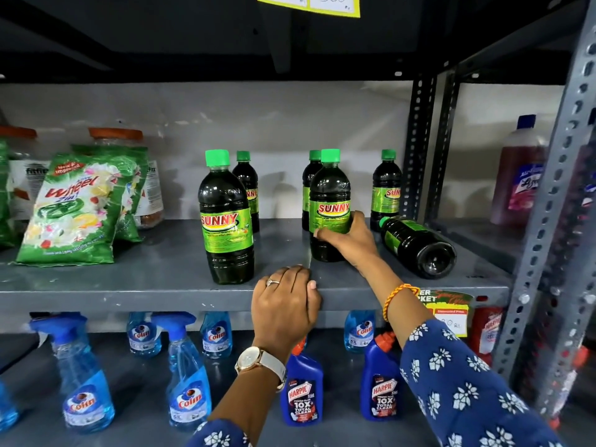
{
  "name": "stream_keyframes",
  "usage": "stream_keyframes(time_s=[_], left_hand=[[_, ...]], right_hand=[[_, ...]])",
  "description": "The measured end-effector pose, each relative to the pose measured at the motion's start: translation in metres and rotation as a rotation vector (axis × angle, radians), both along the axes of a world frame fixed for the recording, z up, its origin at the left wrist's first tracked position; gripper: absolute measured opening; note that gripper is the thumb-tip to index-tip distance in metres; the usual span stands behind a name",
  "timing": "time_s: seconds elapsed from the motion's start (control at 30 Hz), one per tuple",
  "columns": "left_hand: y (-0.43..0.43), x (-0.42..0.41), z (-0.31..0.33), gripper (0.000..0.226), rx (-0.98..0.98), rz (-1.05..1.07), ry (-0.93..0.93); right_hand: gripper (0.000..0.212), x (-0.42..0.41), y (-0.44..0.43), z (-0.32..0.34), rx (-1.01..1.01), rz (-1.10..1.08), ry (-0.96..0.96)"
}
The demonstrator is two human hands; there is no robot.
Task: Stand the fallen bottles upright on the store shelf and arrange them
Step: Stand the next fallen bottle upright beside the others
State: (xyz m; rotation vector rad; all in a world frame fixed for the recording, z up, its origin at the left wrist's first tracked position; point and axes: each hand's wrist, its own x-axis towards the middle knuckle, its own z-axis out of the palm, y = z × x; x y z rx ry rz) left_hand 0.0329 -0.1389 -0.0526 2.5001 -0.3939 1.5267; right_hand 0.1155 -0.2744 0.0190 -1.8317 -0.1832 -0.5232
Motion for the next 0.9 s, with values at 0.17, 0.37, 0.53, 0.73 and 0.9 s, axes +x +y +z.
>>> stream_keyframes(time_s=[0.17,0.37,0.53,0.73,0.9], left_hand=[[0.0,-0.006,0.003,0.033,0.002,0.007,0.081],[-0.002,-0.015,0.006,0.034,0.003,0.025,0.17],[-0.004,-0.021,0.01,0.035,0.011,0.042,0.219],[-0.005,-0.025,0.011,0.035,0.006,0.047,0.222],[-0.005,-0.025,0.011,0.035,-0.011,0.025,0.193]], right_hand=[[0.06,-0.01,0.002,0.001,-0.098,-0.054,-0.087],[0.06,-0.03,0.0,0.003,-0.17,-0.053,-0.076],[0.054,-0.056,-0.005,-0.001,-0.167,-0.018,-0.093],[0.046,-0.074,-0.007,-0.005,-0.108,0.003,-0.121],[0.038,-0.08,-0.006,-0.006,-0.097,0.008,-0.146]])
